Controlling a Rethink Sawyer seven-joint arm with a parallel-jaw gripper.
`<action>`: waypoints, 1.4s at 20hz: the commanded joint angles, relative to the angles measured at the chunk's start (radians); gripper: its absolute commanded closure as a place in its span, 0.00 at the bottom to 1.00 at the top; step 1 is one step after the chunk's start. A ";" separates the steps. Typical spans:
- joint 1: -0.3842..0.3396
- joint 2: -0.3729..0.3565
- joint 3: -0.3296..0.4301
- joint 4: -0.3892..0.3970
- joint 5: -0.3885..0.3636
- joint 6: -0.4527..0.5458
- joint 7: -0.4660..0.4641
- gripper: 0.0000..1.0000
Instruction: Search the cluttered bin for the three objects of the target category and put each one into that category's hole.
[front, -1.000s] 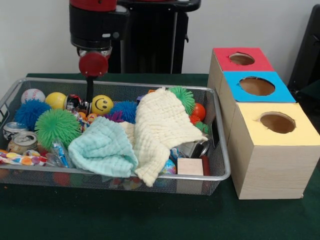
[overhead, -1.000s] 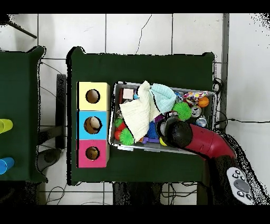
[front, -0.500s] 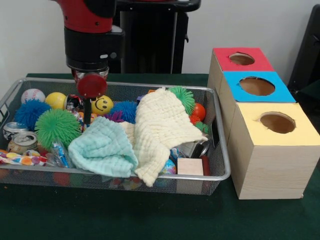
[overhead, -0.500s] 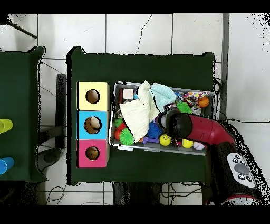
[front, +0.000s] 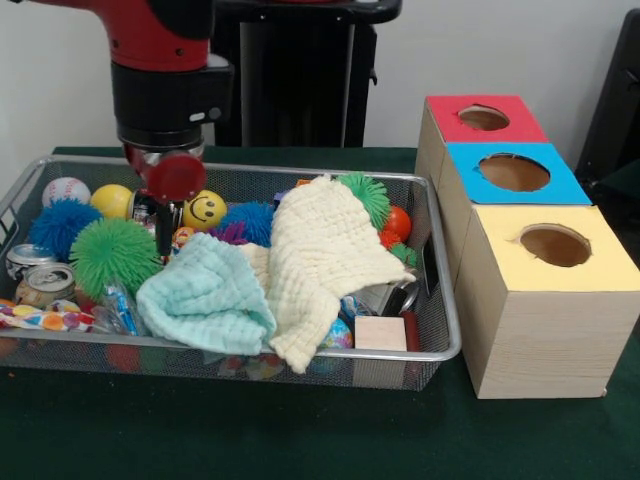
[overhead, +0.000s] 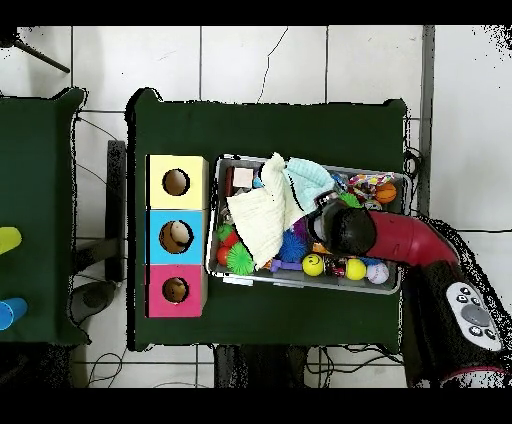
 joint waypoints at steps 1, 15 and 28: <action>-0.070 0.017 0.108 -0.018 -0.125 0.089 -0.374 1.00; 0.034 0.019 -0.012 0.031 -0.065 0.026 -0.089 1.00; 0.157 -0.101 -0.051 0.087 0.095 0.161 -0.009 1.00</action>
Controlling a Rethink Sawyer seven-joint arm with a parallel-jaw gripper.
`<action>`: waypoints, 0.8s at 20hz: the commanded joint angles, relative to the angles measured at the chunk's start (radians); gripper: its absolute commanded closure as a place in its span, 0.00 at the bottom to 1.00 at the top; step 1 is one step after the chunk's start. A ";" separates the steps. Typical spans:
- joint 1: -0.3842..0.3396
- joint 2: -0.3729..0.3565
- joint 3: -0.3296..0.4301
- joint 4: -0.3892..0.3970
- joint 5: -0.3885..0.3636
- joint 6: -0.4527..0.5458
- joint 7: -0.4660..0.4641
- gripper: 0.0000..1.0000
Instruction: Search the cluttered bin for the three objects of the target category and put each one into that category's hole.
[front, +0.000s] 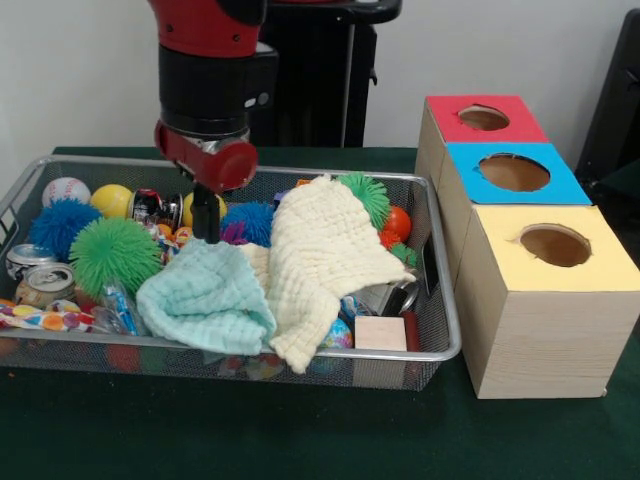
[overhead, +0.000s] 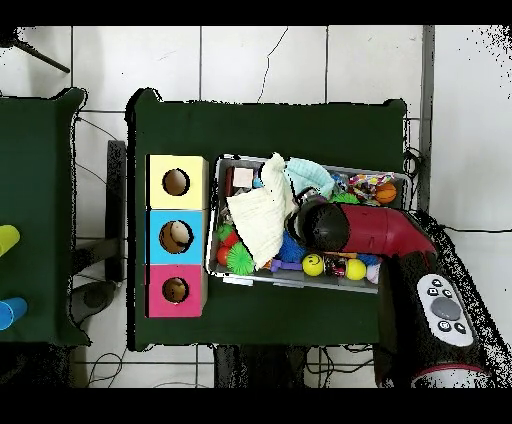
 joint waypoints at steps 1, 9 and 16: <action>0.051 -0.066 -0.023 0.083 0.098 0.151 0.092 1.00; 0.069 -0.065 -0.050 0.090 0.130 0.130 0.077 1.00; 0.069 -0.066 -0.059 0.076 0.149 0.140 0.046 1.00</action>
